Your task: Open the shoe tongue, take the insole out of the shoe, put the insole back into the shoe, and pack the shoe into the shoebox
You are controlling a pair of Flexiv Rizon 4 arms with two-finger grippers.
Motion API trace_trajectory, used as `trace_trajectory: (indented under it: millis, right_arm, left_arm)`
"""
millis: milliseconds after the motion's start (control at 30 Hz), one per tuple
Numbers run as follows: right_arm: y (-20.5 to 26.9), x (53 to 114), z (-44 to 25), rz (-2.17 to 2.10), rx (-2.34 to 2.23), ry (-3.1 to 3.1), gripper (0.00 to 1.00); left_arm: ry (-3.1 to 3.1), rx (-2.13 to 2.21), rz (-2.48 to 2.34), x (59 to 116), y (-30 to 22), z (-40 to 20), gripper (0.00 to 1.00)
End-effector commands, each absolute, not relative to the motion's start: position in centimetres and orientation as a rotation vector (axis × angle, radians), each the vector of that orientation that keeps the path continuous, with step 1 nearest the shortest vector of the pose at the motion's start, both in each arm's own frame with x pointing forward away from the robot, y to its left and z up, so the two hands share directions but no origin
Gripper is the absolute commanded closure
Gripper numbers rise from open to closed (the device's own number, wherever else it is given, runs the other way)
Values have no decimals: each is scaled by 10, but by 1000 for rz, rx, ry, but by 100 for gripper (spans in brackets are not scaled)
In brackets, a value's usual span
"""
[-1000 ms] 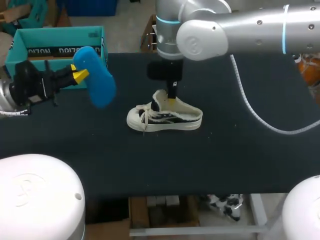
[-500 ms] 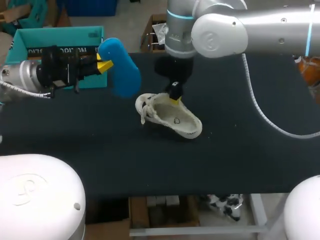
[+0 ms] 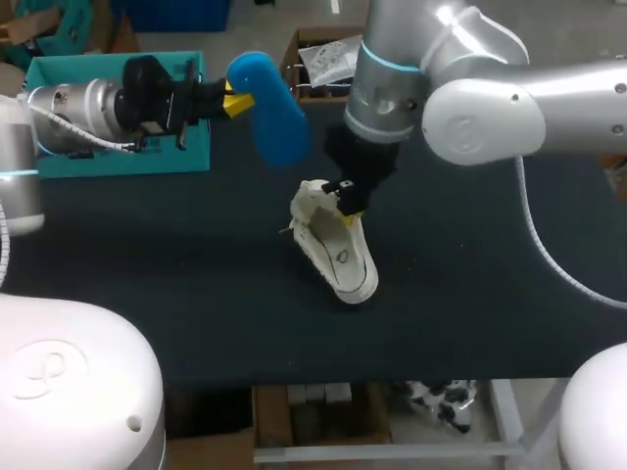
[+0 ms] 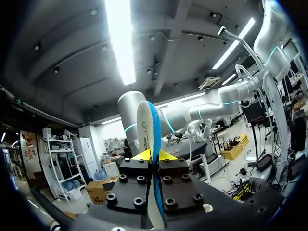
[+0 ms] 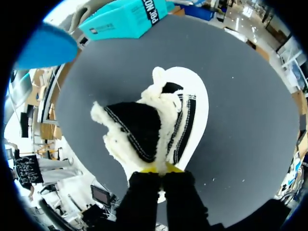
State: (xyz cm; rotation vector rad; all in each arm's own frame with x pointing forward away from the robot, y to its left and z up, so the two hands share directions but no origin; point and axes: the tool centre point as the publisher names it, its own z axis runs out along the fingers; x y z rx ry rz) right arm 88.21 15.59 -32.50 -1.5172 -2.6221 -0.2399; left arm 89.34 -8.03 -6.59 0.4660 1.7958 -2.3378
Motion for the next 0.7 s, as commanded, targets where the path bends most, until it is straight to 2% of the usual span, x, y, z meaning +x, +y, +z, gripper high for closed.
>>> trace_trajectory:
  millis: [33,700]
  right_arm:
    - [149,879,-337,-645,-1677,-2611,100]
    - [138,883,-348,-663,-1820,-2520,100]
  left_arm:
    - [1798,649,-2418,905,-79,-73,100]
    - [1788,635,-2441,911,-65,-83,100]
